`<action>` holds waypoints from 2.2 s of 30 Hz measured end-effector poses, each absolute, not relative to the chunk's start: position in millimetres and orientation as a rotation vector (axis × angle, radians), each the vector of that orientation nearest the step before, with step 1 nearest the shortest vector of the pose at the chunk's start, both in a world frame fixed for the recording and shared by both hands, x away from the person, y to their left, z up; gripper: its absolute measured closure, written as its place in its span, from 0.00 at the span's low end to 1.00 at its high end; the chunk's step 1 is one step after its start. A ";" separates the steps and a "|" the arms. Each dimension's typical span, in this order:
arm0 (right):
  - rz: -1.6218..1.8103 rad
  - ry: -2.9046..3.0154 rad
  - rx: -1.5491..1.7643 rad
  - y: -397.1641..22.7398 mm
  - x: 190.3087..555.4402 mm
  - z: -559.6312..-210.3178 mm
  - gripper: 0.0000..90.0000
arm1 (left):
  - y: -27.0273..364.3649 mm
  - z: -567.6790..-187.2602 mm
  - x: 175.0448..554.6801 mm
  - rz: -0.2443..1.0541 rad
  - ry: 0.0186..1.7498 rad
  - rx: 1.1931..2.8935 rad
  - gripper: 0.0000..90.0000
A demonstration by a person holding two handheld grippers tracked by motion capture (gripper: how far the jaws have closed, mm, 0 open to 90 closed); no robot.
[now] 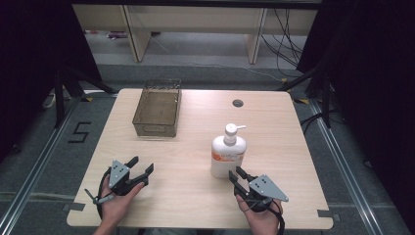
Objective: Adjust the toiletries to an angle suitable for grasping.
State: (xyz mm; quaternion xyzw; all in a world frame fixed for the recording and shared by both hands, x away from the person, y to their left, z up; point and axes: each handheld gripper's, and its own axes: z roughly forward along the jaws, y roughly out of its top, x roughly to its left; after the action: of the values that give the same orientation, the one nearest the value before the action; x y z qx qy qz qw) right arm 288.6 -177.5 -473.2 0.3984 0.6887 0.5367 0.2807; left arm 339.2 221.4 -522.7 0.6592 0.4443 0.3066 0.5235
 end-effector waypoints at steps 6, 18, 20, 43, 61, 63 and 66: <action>1.438 1.773 1.092 -181.2 286.6 -469.6 0.67 | 221.6 -522.5 338.5 0.736 1.063 1.581 0.37; 1.455 1.698 1.132 -184.0 283.9 -462.3 0.62 | 221.1 -522.6 338.7 0.742 1.054 1.586 0.37; 1.439 1.701 1.133 -183.7 282.2 -458.3 0.65 | 220.4 -523.0 339.1 0.739 1.049 1.580 0.37; 1.384 1.805 1.063 -129.6 317.2 -461.3 1.00 | 220.3 -522.4 338.5 0.732 1.049 1.588 0.37; 1.363 1.769 1.062 -116.6 331.3 -462.1 1.00 | 220.1 -522.3 338.5 0.728 1.048 1.589 0.37; 1.344 1.770 1.064 -116.9 331.5 -462.2 1.00 | 220.0 -522.3 338.4 0.728 1.046 1.588 0.37; 1.337 1.776 1.063 -116.4 332.6 -462.2 1.00 | 219.9 -522.4 338.4 0.727 1.046 1.587 0.37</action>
State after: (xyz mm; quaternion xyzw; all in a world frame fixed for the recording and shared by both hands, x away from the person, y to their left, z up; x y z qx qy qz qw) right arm 332.6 -116.4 -462.2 0.4068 0.6798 0.5119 0.3323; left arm 338.4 219.9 -522.4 0.6634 0.4374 0.3038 0.5256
